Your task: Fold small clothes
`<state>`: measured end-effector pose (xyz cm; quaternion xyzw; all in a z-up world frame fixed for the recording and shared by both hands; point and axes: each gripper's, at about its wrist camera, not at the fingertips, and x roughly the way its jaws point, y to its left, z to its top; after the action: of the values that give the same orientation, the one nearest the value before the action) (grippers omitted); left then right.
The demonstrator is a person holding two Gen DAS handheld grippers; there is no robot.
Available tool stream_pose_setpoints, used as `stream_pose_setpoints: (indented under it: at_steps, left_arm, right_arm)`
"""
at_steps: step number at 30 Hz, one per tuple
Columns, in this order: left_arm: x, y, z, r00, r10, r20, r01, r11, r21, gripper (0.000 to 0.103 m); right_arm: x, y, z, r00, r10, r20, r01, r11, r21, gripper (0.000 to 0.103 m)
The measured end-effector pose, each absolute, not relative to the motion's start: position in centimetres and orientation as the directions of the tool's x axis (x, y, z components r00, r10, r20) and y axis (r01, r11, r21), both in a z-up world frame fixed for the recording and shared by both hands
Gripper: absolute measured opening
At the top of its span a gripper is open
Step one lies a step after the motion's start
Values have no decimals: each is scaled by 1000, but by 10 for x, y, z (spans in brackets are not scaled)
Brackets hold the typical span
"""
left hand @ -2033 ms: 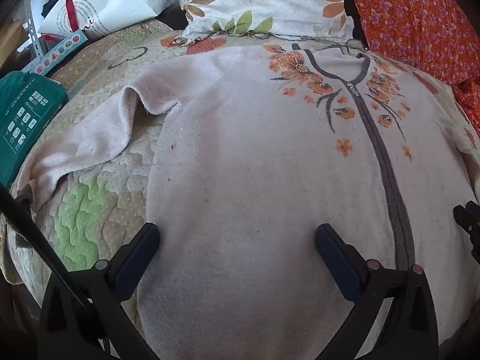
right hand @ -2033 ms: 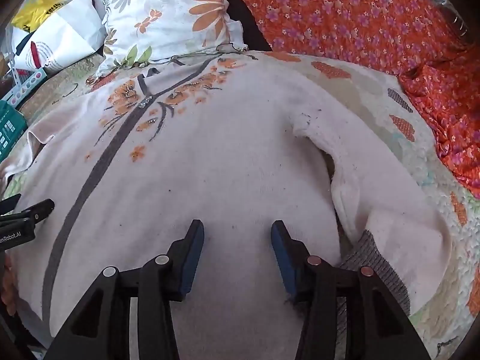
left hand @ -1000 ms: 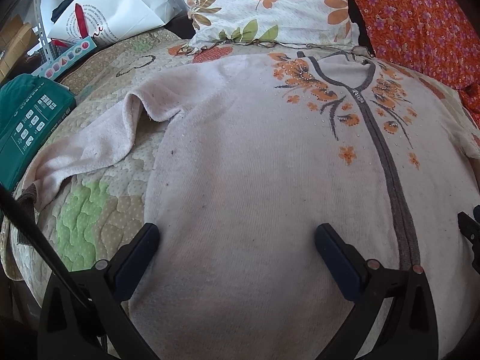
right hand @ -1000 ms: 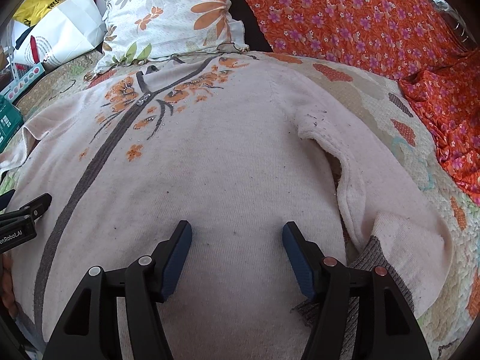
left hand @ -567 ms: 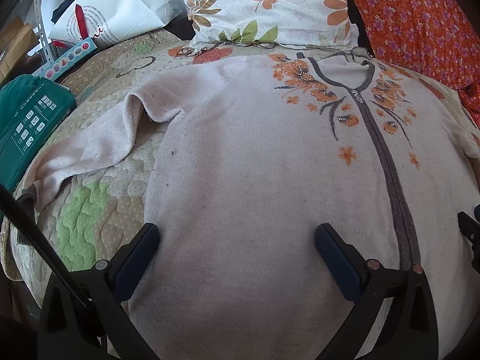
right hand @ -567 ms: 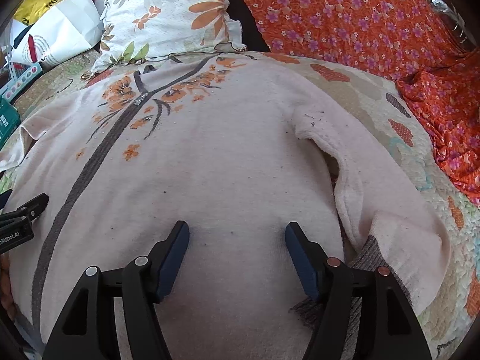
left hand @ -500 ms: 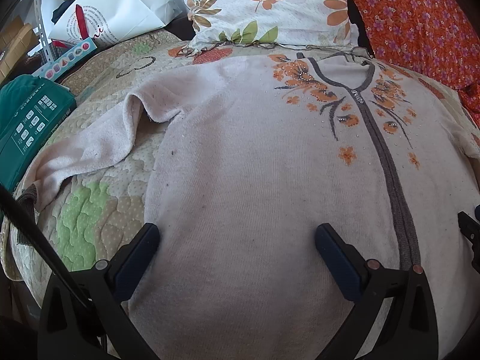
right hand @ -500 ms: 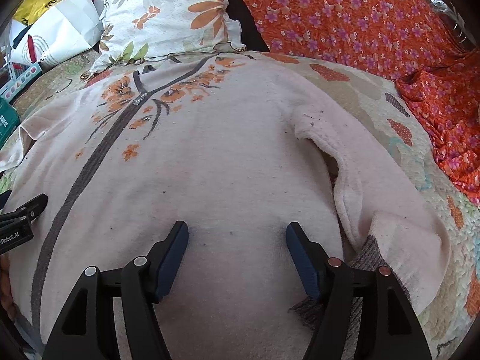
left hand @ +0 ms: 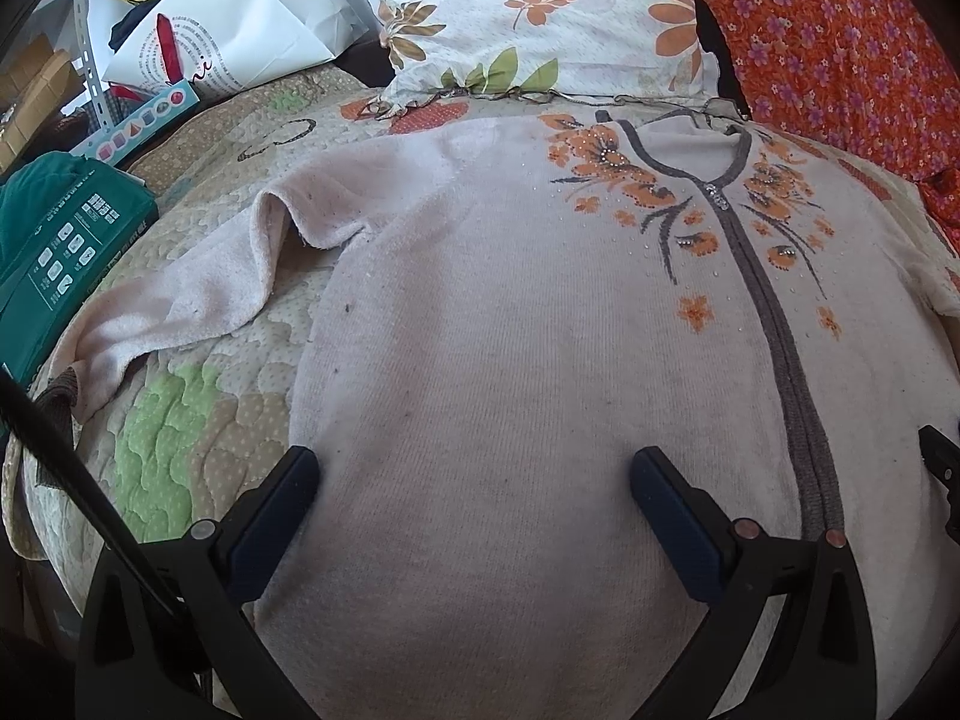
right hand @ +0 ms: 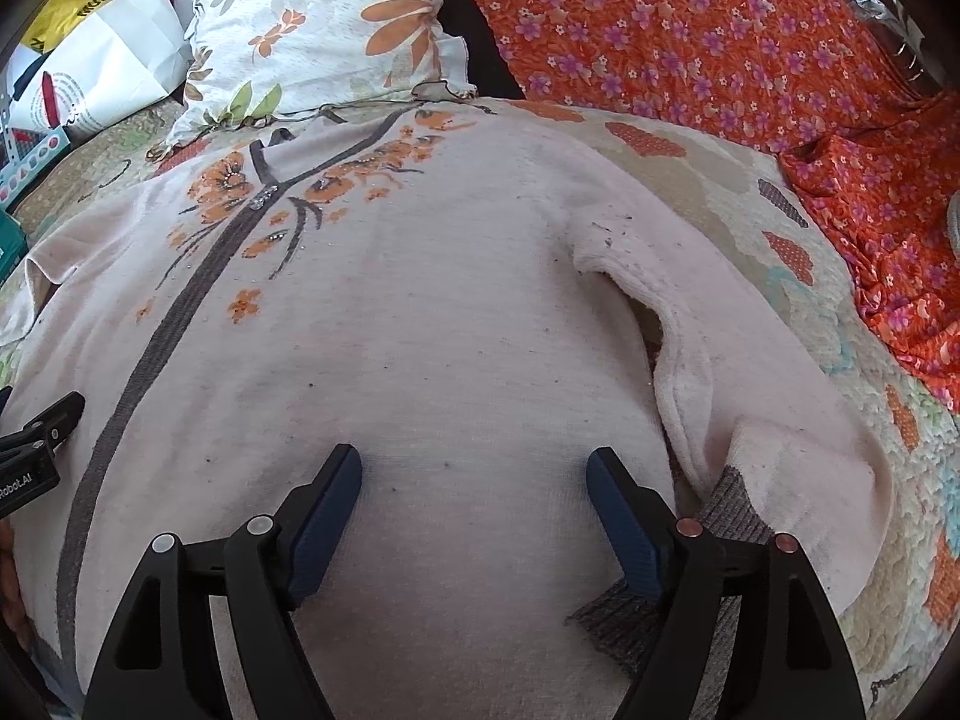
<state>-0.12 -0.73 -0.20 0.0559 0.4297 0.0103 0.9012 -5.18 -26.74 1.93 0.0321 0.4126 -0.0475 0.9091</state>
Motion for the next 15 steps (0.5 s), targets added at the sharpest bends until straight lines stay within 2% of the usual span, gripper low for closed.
stream_pose_setpoints:
  at_steps: [15]
  left_arm:
    - [-3,-8,-4,650,81,-755,25,991,128,103]
  right_arm:
    - [-50,-268,18,650,-59,-758,123,992,28,85]
